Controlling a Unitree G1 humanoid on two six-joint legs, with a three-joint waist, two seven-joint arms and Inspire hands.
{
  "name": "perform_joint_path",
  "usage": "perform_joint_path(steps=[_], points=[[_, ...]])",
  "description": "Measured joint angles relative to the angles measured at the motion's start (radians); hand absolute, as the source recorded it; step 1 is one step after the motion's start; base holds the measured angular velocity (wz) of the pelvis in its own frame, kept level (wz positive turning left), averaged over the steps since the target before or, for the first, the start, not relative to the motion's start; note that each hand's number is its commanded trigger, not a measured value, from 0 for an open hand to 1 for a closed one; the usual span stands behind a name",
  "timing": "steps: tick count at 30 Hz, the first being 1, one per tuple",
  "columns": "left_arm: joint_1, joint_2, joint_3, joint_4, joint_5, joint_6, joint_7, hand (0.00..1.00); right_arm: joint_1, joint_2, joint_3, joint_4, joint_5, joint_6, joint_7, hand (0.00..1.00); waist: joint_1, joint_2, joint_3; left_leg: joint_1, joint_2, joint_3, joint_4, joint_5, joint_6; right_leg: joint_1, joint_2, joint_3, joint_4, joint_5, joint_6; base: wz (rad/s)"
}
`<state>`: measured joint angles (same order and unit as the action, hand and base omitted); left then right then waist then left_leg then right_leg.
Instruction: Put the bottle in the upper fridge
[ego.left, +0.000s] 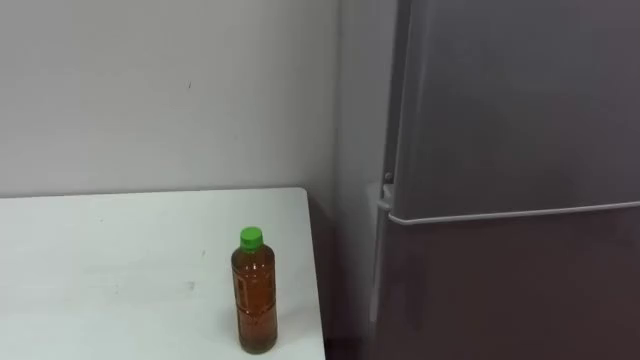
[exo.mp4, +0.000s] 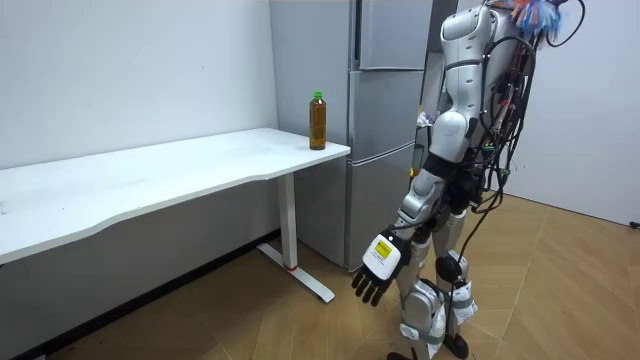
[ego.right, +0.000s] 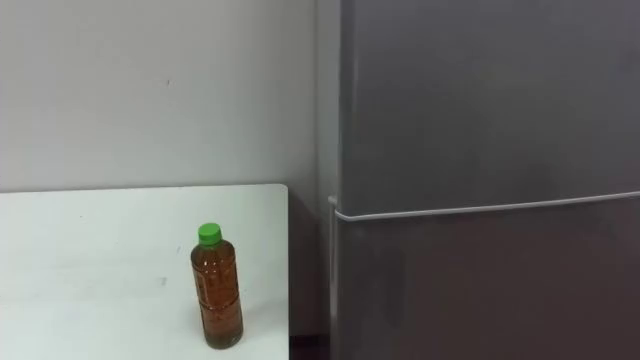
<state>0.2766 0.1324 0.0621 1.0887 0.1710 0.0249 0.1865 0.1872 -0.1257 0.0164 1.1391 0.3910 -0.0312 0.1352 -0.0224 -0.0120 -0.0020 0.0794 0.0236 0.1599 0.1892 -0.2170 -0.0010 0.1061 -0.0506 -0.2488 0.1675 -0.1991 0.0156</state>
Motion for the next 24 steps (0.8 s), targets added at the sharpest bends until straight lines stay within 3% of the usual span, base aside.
perform_joint_path(steps=[13, 24], points=[[-0.016, -0.006, 0.042, -0.007, 0.069, -0.001, 0.016, 0.00, -0.002, -0.003, -0.007, 0.014, 0.016, 0.000, 0.023, 0.00, 0.001, 0.000, -0.0005, 0.001, 0.000, -0.001, -0.001, 0.000, 0.000, 0.000, 0.000, 0.000, 0.000, 0.000, 0.000, 0.00], [-0.011, -0.007, 0.060, 0.013, -0.185, -0.013, 0.048, 0.00, -0.008, -0.001, -0.020, 0.038, 0.040, 0.009, 0.028, 0.00, 0.001, -0.002, -0.0002, 0.005, 0.000, -0.001, -0.003, 0.000, 0.000, 0.009, 0.001, -0.003, -0.012, 0.000, 0.000, 0.00]])
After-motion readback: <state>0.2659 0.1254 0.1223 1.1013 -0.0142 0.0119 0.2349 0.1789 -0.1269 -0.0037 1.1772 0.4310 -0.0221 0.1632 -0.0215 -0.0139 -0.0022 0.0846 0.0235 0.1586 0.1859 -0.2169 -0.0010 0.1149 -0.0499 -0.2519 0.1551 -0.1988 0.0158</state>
